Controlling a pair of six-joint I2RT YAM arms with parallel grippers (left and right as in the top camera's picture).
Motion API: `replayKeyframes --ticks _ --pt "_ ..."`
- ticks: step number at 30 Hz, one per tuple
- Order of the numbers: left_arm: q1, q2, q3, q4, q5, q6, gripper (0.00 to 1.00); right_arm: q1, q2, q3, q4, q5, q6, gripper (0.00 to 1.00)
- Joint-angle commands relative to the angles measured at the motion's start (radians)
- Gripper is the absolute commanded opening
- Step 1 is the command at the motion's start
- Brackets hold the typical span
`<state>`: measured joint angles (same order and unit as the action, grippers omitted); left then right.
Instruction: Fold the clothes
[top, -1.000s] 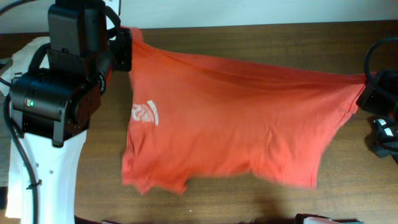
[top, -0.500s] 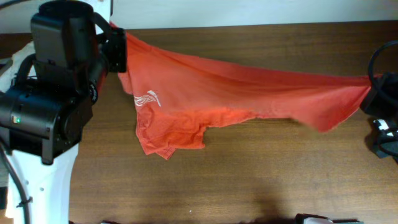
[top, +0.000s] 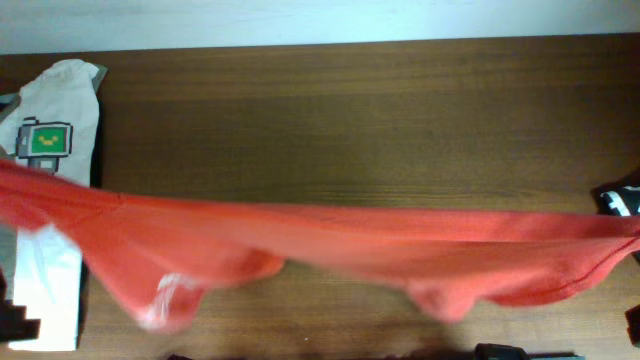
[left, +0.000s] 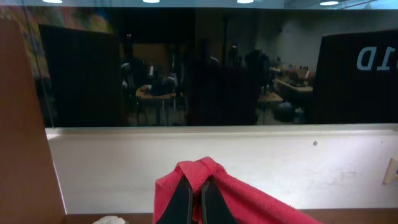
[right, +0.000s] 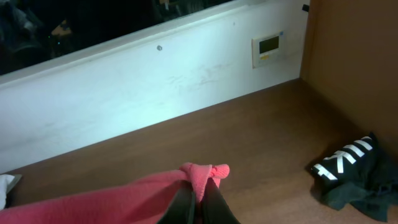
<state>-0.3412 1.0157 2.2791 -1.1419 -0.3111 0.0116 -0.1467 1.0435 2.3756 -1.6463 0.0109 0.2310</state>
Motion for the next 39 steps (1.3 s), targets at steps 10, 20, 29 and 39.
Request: replayKeyframes --ticks 10,20,29,39 --pt "-0.004 0.297 -0.02 0.0 -0.01 0.015 0.0 0.011 0.171 -0.004 -0.025 0.027 -0.005 0.04" --pt "-0.004 0.289 -0.02 0.001 -0.01 0.015 0.0 0.011 0.177 -0.003 -0.026 0.027 -0.006 0.04" --pt "-0.004 0.205 -0.02 -0.003 -0.01 0.015 0.0 0.011 0.124 -0.003 -0.051 0.021 0.003 0.04" --pt "-0.004 0.03 -0.021 -0.003 -0.01 0.015 0.0 0.009 0.004 -0.003 -0.038 0.042 0.011 0.04"
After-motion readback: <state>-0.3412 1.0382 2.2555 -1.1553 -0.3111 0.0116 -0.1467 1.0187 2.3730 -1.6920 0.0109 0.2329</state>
